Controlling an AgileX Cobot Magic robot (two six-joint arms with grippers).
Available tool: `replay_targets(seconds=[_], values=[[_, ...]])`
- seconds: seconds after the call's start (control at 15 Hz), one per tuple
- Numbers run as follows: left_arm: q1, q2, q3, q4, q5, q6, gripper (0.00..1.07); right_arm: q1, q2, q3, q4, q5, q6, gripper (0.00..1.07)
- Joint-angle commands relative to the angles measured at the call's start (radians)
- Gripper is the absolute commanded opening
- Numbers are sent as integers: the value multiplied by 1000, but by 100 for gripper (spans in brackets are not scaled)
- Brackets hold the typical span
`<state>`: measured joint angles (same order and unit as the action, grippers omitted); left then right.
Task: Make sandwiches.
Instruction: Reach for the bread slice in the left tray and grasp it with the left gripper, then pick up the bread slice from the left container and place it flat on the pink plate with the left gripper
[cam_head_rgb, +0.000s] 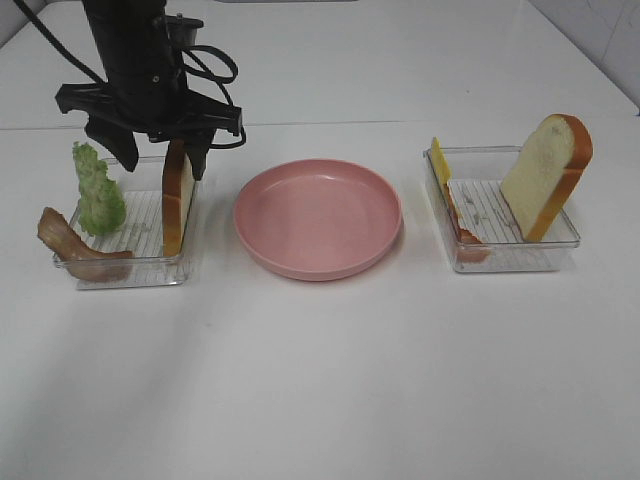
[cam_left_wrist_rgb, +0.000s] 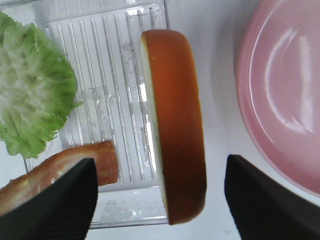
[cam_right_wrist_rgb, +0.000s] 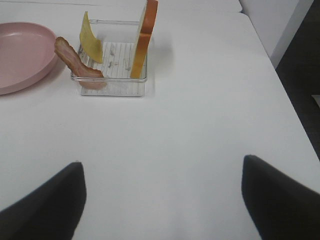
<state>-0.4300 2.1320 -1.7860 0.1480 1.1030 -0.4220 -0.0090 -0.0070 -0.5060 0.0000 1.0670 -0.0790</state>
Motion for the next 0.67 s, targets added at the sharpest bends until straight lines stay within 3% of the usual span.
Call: replay_targets(seconds=[0.07, 0.13, 0.33, 0.67], values=[[-1, 6, -5, 19, -6, -8, 46, -3, -14, 3, 0, -9, -7, 80], [-1, 4, -5, 31, -18, -8, 31, -3, -14, 3, 0, -9, -7, 80], [-1, 4, -5, 33, -24, -8, 2, -3, -14, 3, 0, -9, -7, 80], [-1, -43, -5, 32, -11, -8, 0, -3, -14, 3, 0, -9, -7, 80]])
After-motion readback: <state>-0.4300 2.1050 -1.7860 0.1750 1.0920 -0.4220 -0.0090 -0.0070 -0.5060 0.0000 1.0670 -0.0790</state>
